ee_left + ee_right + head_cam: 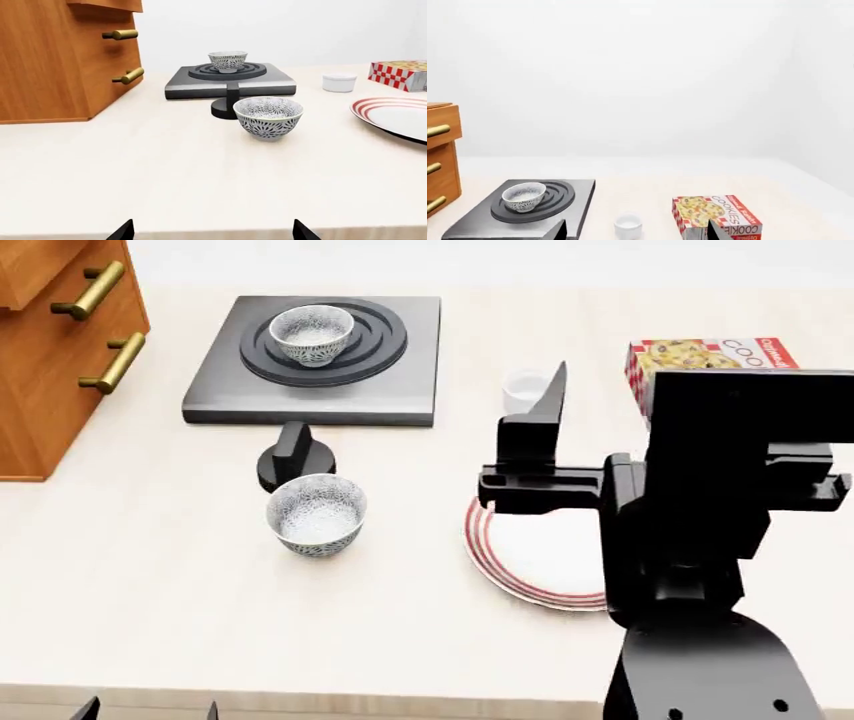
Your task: Pick the akita bowl on the stove and place it on the plate.
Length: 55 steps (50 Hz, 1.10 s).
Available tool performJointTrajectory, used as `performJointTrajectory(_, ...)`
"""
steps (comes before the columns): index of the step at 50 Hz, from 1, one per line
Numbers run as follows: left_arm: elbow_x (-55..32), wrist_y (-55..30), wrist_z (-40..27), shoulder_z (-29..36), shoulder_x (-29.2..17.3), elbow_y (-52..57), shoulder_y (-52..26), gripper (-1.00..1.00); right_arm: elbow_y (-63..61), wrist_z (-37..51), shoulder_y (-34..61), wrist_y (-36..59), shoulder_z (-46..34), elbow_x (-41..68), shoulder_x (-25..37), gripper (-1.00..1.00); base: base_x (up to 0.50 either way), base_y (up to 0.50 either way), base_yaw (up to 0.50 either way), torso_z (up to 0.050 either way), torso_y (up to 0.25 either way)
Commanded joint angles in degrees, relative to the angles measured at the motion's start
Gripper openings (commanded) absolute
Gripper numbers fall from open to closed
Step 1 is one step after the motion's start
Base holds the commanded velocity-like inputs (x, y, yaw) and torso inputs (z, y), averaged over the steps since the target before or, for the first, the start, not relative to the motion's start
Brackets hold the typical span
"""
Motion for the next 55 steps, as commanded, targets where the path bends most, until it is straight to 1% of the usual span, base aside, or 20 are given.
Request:
performJointTrajectory(1, -0.02, 0.09, 0.64, -0.46, 0.39, 0.45, 0.08, 1.00, -3.99, -3.86, -1.19, 6.90, 1.96, 1.86, 4.89, 1.00, 0.00, 0.00, 0.00, 0.000, 0.000)
performJointTrajectory(3, -0.16, -0.25, 0.44, -0.39, 0.24, 0.92, 0.18, 1.00, -4.50, -4.58, -3.34, 4.52, 0.36, 1.51, 6.21, 1.00, 0.00, 0.00, 0.00, 0.000, 0.000)
performJointTrajectory(4, -0.22, -0.20, 0.37, -0.34, 0.18, 0.88, 0.18, 1.00, -3.75, -4.55, -2.84, 6.84, 3.91, 3.11, 3.81, 1.00, 0.00, 0.00, 0.00, 0.000, 0.000)
performJointTrajectory(5, -0.26, -0.09, 0.31, -0.28, 0.13, 0.78, 0.16, 1.00, -3.29, -5.21, -2.96, 3.82, 4.01, 3.08, 3.97, 1.00, 0.00, 0.00, 0.00, 0.000, 0.000)
performJointTrajectory(8, -0.45, 0.15, 0.11, -0.14, 0.01, 0.57, 0.10, 1.00, -3.19, -5.57, -2.78, 4.21, 3.75, 3.52, 4.05, 1.00, 0.00, 0.00, 0.00, 0.000, 0.000)
performJointTrajectory(10, -0.60, -0.23, -0.09, -0.06, -0.10, 1.12, 0.20, 1.00, -3.12, -5.85, -2.89, 4.35, 5.75, 4.57, 2.98, 1.00, 0.00, 0.00, 0.00, 0.000, 0.000)
performJointTrajectory(12, -0.80, 0.16, -0.15, -0.03, -0.22, 0.85, 0.30, 1.00, -2.84, -5.00, -2.57, 6.66, 6.80, 4.72, 2.45, 1.00, 0.00, 0.00, 0.00, 0.000, 0.000)
performJointTrajectory(17, -0.96, 0.01, -0.52, 0.31, -0.41, 0.94, 0.25, 1.00, -3.30, -5.37, -3.09, 5.81, 7.83, 5.46, 2.08, 1.00, 0.00, 0.00, 0.00, 0.000, 0.000)
performJointTrajectory(35, -1.18, -0.66, -1.12, 1.87, -1.43, 1.91, -0.02, 1.00, -4.78, -4.50, -3.17, 5.96, 8.02, 6.15, 2.16, 1.00, 0.00, 0.00, 0.00, 0.000, 0.000)
performJointTrajectory(37, -0.62, -1.15, -1.27, 2.33, -1.74, 3.01, -0.13, 1.00, -4.79, -4.64, -3.22, 5.64, 7.54, 6.17, 2.41, 1.00, 0.00, 0.00, 0.00, 0.000, 0.000)
performJointTrajectory(39, 1.98, 0.85, -2.11, 3.30, -2.33, 3.05, -0.44, 1.00, -4.86, -4.64, -3.29, 5.54, 7.55, 6.25, 2.49, 1.00, 0.00, 0.00, 0.00, 0.000, 0.000)
performJointTrajectory(40, 2.45, 0.57, -2.45, 3.39, -2.46, 3.67, -0.58, 1.00, -4.84, -4.59, -3.30, 5.48, 7.46, 6.23, 2.55, 1.00, 0.00, 0.00, 0.00, 0.000, 0.000)
performJointTrajectory(41, 2.00, -3.43, -2.51, 3.14, -2.60, 7.03, -1.12, 1.00, -4.64, -4.61, -3.25, 5.30, 7.42, 6.23, 2.60, 1.00, 0.00, 0.00, 0.00, 0.000, 0.000)
performJointTrajectory(44, 1.36, -10.13, -2.71, 2.89, -2.84, 14.31, -2.73, 1.00, -4.64, -4.49, -3.30, 5.15, 7.41, 6.25, 2.72, 1.00, 0.00, 0.00, 0.00, 0.000, 0.000)
performJointTrajectory(46, 1.03, -13.41, -2.77, 2.92, -2.85, 16.92, -3.89, 1.00, -4.51, -4.42, -3.38, 4.76, 7.23, 6.11, 2.91, 1.00, 0.00, 0.00, 0.00, 0.000, 0.000)
performJointTrajectory(47, 0.77, -16.44, -2.57, 3.14, -2.86, 19.08, -5.32, 1.00, -4.81, -4.26, -3.36, 5.02, 7.37, 6.17, 2.88, 1.00, 0.00, 0.00, 0.00, 0.000, 0.000)
performJointTrajectory(50, -0.09, -21.87, -2.66, 3.01, -2.39, 20.95, -8.55, 1.00, -4.82, -4.36, -3.38, 4.65, 7.78, 6.49, 2.68, 1.00, 0.00, 0.00, 0.00, 0.000, 0.000)
performJointTrajectory(51, -1.21, -26.21, -2.59, 2.56, -1.99, 22.05, -10.62, 1.00, -4.80, -4.25, -3.39, 4.45, 7.70, 6.35, 2.82, 1.00, 0.00, 0.00, 0.00, 0.000, 0.000)
performJointTrajectory(52, -1.72, -28.52, -2.56, 2.42, -1.89, 22.80, -11.81, 1.00, -4.69, -4.26, -3.39, 4.35, 7.90, 6.46, 2.74, 1.00, 0.00, 0.00, 0.00, 0.000, 0.000)
performJointTrajectory(55, -2.25, -33.10, -2.74, 2.21, -1.47, 21.61, -16.88, 1.00, -4.88, -3.99, -3.14, 5.00, 7.99, 6.65, 2.67, 1.00, 0.00, 0.00, 0.00, 0.000, 0.000)
